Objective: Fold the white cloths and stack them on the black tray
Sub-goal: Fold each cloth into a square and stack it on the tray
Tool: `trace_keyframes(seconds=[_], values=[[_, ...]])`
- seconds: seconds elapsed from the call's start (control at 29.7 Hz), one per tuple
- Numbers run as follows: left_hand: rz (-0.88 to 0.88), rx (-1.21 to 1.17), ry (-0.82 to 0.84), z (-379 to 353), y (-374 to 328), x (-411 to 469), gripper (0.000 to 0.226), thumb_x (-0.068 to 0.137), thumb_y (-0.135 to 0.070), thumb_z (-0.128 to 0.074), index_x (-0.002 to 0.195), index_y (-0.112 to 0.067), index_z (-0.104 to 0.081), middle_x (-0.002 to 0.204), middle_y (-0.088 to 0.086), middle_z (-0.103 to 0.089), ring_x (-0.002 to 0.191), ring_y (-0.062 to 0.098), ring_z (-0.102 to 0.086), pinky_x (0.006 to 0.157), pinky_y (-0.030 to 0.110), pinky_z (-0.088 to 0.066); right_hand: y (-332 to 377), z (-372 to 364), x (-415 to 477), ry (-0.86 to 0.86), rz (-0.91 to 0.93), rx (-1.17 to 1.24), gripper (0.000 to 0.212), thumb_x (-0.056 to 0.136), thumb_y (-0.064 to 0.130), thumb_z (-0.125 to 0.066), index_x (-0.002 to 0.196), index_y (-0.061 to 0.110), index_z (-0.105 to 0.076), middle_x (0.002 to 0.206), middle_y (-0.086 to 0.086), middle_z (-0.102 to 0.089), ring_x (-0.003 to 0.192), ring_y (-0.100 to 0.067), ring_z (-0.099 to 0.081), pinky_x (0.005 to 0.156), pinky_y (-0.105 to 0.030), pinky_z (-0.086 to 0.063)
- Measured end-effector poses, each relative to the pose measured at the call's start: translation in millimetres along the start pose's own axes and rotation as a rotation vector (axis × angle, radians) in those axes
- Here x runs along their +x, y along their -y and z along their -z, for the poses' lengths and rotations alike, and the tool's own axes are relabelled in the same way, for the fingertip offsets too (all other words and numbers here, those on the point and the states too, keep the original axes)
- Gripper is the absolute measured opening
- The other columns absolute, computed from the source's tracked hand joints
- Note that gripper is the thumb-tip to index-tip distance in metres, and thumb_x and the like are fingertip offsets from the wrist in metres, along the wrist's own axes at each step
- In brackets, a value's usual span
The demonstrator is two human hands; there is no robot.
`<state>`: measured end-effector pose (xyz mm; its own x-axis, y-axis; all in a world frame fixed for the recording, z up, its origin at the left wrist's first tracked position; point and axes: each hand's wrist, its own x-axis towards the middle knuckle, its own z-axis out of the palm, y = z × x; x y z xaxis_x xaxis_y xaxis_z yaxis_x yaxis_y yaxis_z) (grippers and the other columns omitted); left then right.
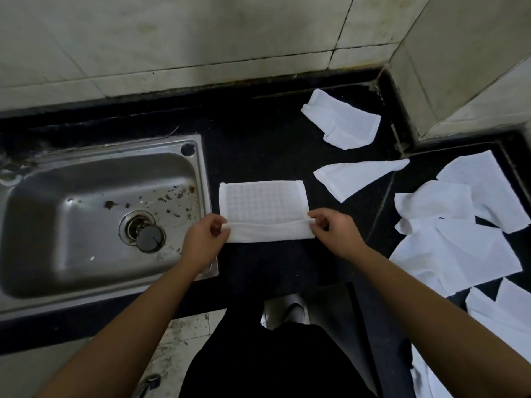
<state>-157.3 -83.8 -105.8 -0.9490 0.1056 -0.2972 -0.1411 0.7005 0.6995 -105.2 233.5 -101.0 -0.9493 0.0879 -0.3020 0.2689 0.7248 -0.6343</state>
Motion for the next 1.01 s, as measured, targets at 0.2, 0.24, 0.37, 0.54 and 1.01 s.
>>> trace_keyframes(seconds=[0.2, 0.24, 0.37, 0.54, 1.01], values=[[0.274, -0.316, -0.063, 2.3, -15.3, 53.0, 0.014, 0.087, -0.021, -0.073, 0.098, -0.012, -0.069, 0.094, 0.004, -0.07, 0.09, 0.02, -0.067, 0.085, 0.035, -0.055, 20.2, 4.0, 46.1, -0.099, -0.253, 0.304, 0.02, 0.09, 0.024, -0.071, 0.11, 0.02, -0.073, 0.091, 0.008, -0.071, 0.081, -0.002, -0.064, 0.072, -0.01, -0.046], [0.285, -0.315, -0.08, 1.2, -15.5, 60.7, 0.015, 0.087, -0.022, -0.073, 0.097, -0.013, -0.07, 0.093, 0.003, -0.07, 0.09, 0.02, -0.067, 0.086, 0.036, -0.056, 21.7, 3.5, 52.5, -0.113, -0.28, 0.313, 0.019, 0.091, 0.026, -0.071, 0.109, 0.02, -0.073, 0.091, 0.009, -0.071, 0.082, -0.002, -0.064, 0.073, -0.011, -0.046], [0.293, -0.23, -0.143, -2.2, -19.3, 86.4, 0.018, 0.089, -0.027, -0.07, 0.101, -0.014, -0.069, 0.094, -0.002, -0.068, 0.09, 0.017, -0.065, 0.086, 0.033, -0.053, 26.0, 2.4, 75.9, -0.153, -0.327, 0.263, 0.019, 0.093, 0.03, -0.068, 0.108, 0.021, -0.074, 0.09, 0.013, -0.068, 0.084, -0.002, -0.062, 0.074, -0.011, -0.042], [0.249, -0.144, -0.183, -7.2, -18.7, 103.8, 0.022, 0.091, -0.027, -0.068, 0.105, -0.011, -0.069, 0.092, -0.003, -0.065, 0.087, 0.014, -0.061, 0.08, 0.027, -0.047, 27.5, 0.4, 96.5, -0.154, -0.376, 0.18, 0.023, 0.096, 0.032, -0.063, 0.113, 0.02, -0.071, 0.1, 0.007, -0.068, 0.092, -0.008, -0.06, 0.082, -0.021, -0.041], [-0.451, 0.638, -0.04, -12.3, 4.2, 82.1, 0.06, 0.096, -0.05, -0.048, 0.145, -0.017, -0.041, 0.149, 0.017, -0.036, 0.133, 0.035, -0.036, 0.102, 0.052, -0.032, 16.7, -23.2, 76.3, -0.057, 0.299, -0.578, 0.055, 0.103, 0.042, -0.039, 0.152, 0.017, -0.035, 0.158, -0.018, -0.029, 0.141, -0.038, -0.034, 0.114, -0.05, -0.031]])
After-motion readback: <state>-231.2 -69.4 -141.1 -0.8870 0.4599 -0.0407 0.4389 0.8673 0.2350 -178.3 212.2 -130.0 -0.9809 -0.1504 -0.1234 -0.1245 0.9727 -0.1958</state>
